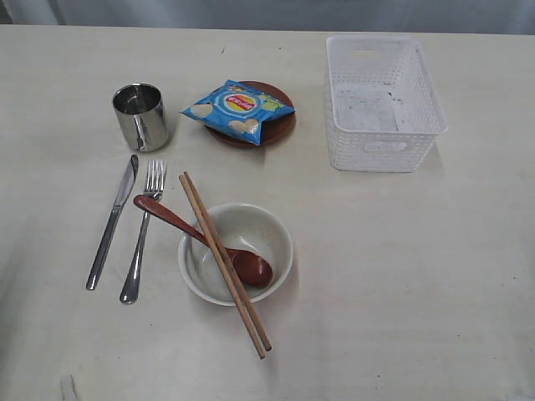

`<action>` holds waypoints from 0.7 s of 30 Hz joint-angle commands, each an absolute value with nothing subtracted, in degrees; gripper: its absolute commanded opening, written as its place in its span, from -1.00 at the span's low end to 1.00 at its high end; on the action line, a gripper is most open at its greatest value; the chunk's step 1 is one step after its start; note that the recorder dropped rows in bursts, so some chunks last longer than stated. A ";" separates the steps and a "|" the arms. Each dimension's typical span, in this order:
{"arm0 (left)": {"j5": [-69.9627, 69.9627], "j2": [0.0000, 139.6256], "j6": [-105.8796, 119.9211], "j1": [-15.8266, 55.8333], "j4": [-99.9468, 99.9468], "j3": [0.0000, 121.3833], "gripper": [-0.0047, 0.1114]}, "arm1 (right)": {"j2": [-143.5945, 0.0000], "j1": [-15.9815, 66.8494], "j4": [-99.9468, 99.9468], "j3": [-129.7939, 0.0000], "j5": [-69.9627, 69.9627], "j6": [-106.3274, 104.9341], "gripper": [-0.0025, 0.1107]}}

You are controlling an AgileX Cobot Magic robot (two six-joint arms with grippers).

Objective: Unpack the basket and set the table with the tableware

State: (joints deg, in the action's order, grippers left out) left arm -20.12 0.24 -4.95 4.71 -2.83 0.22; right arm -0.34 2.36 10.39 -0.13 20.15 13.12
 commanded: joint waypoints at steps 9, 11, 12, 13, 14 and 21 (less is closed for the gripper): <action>-19.63 0.00 -4.73 4.54 -3.18 0.00 -0.92 | 0.00 2.47 10.60 0.00 20.16 13.09 -0.95; -19.63 0.00 -4.73 4.54 -3.18 0.00 -0.92 | 0.00 2.47 10.60 0.00 20.16 13.09 -0.95; -19.63 0.00 -4.73 4.54 -3.18 0.00 -0.92 | 0.00 2.47 10.60 0.00 20.16 13.09 -0.95; -19.63 0.00 -4.73 4.54 -3.18 0.00 -0.92 | 0.00 2.47 10.60 0.00 20.16 13.09 -0.95; -19.63 0.00 -4.73 4.54 -3.18 0.00 -0.92 | 0.00 2.47 10.60 0.00 20.16 13.09 -0.95; -19.63 0.00 -4.73 4.54 -3.18 0.00 -0.92 | 0.00 2.47 10.60 0.00 19.60 12.66 -0.95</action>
State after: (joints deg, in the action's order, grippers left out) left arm -20.12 0.24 -4.95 4.71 -2.83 0.22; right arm -0.34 2.36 10.39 -0.13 20.03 13.12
